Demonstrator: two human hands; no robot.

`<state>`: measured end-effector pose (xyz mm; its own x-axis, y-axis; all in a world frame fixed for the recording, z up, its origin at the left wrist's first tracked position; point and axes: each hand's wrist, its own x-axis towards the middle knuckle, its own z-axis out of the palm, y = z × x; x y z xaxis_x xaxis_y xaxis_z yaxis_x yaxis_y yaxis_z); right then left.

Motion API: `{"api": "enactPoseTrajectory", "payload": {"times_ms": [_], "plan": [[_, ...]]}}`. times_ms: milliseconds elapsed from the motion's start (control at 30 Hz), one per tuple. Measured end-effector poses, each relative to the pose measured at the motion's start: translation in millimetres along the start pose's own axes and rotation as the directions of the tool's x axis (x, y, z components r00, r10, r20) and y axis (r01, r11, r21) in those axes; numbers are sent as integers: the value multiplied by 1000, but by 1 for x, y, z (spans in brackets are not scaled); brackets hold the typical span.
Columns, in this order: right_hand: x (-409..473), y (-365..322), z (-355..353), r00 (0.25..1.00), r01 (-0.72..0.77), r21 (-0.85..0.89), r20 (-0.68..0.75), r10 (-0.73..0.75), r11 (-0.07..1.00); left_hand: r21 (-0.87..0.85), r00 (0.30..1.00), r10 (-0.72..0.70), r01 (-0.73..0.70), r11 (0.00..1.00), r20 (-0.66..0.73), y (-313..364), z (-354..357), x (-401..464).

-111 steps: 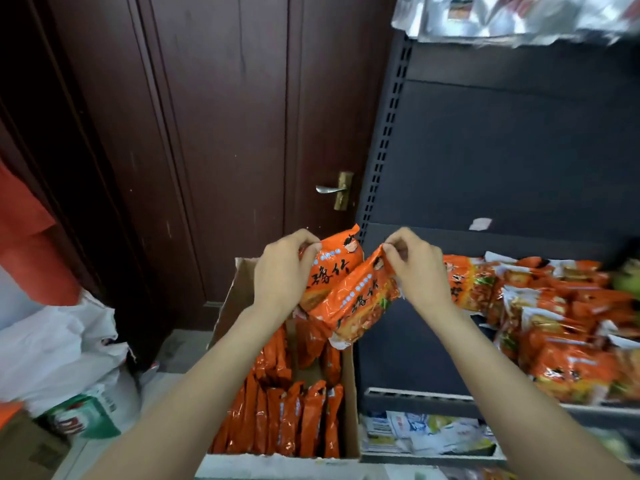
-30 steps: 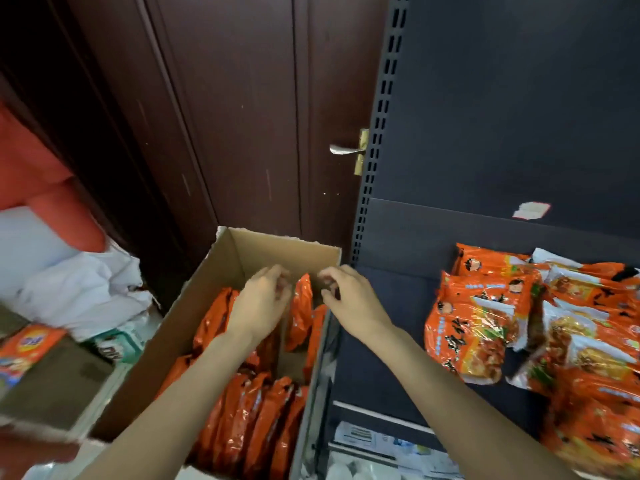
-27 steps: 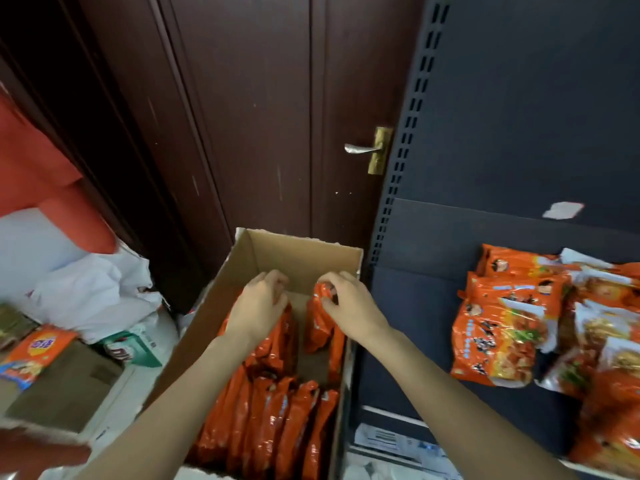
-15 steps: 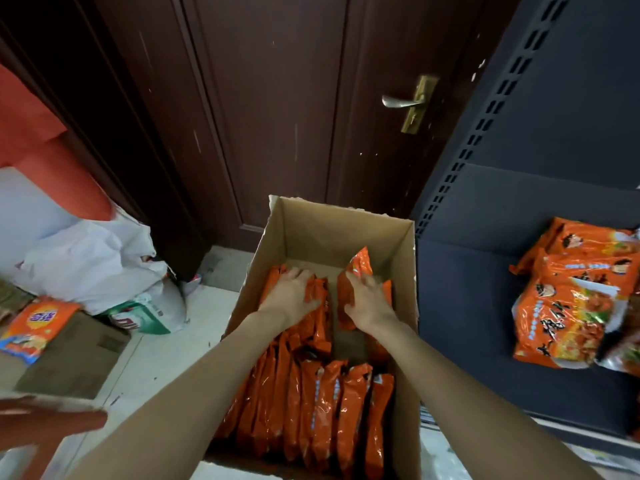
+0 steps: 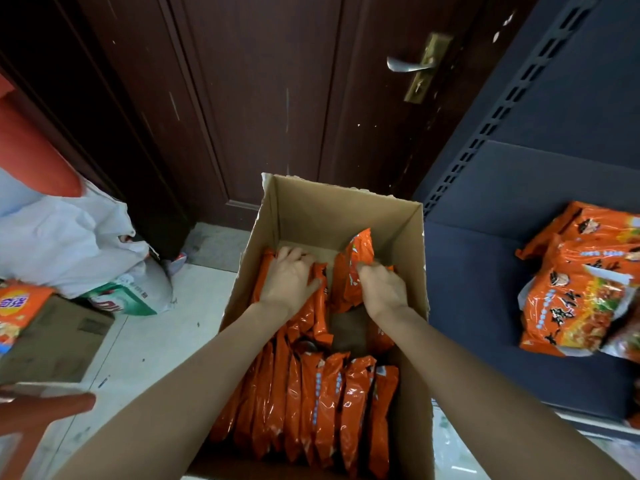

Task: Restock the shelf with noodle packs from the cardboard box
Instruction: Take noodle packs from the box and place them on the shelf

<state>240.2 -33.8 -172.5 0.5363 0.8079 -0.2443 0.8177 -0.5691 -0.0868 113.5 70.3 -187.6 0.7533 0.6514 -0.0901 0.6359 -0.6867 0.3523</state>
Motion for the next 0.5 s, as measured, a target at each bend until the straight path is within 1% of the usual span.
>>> {"api": "enactPoseTrajectory", "payload": {"times_ms": [100,167,233,300,367,433,500], "plan": [[2,-2,-11,995,43,66,-98,-36,997,27,999,3,-4,1000,37,1,4,11],[4,0,-21,986,71,109,-161,-53,992,67,998,-27,23,997,56,5,8,16],[4,3,-30,978,88,135,-201,-60,987,101,997,-56,51,994,44,10,11,19],[3,6,-38,974,82,148,-221,-47,986,101,999,-49,48,994,10,12,13,20],[0,7,-46,973,66,133,-229,-34,989,12,999,-40,40,999,-24,10,12,19],[-5,8,-54,968,59,138,-248,-23,989,-188,998,-53,46,981,-32,8,4,13],[-9,10,-65,959,67,176,-284,-14,982,-345,994,-56,22,938,-89,11,-10,4]]}}
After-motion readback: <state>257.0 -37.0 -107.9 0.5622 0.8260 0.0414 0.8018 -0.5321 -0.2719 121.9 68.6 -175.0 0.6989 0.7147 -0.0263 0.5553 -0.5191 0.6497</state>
